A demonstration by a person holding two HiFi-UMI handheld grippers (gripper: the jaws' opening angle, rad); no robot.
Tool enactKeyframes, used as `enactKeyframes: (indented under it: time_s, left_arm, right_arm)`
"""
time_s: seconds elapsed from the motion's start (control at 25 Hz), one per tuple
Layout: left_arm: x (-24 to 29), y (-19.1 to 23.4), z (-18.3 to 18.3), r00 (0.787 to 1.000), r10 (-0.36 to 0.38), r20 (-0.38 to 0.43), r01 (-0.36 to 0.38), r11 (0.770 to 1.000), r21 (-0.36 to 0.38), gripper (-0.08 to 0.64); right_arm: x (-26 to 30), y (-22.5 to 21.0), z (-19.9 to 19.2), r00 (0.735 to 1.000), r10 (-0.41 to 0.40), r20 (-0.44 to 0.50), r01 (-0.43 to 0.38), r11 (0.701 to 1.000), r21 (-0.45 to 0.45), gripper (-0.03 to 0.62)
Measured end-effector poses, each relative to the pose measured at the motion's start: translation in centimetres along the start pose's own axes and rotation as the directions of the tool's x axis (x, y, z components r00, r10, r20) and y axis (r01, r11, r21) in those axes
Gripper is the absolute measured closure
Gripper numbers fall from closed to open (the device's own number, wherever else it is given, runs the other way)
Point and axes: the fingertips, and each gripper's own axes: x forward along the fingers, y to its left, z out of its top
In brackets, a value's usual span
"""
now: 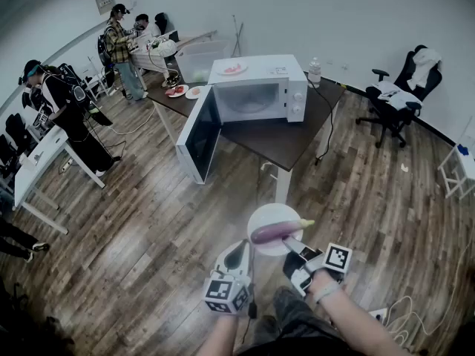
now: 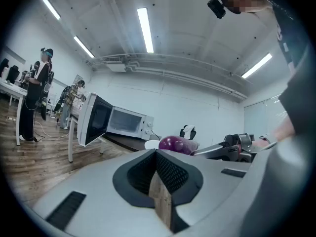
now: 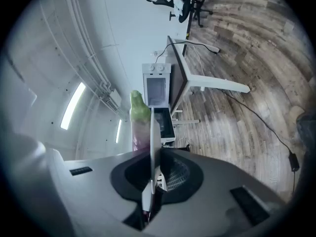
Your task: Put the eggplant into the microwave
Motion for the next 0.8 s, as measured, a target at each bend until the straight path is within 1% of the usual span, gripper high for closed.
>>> enactKeyframes:
  time_s: [0.24, 0.36, 0.48, 0.8]
  left_arm:
    - [3.6, 1.4, 0.0, 1.0, 0.014, -0.015, -0.014, 1.0, 0.004, 0.569]
    - [5.9, 2.1, 0.4, 1.0, 0.026, -0.017, -0.026, 1.0, 0.005, 0.568]
    - [8.3, 3.0, 1.0, 0.999, 0.041, -0.012, -0.041, 0.999, 0.005, 0.569]
    - [14.9, 4.5, 2.2, 0.998, 0.061, 0.007, -0.061, 0.998, 0.003, 0.568]
  right_arm:
    - [2.6, -0.7, 3.2, 1.0, 0.004, -0.009, -0.004, 1.0, 0.001, 0.569]
    - [4.3, -0.8, 5.4, 1.0, 0.003, -0.024, -0.003, 1.0, -0.015, 0.568]
    - [6.1, -0.6, 7.4, 0.999, -0.002, -0.044, 0.001, 0.999, -0.035, 0.568]
    - [10.3, 0.0, 12.9, 0.997, -0.006, -0.072, 0.004, 0.999, -0.032, 0.566]
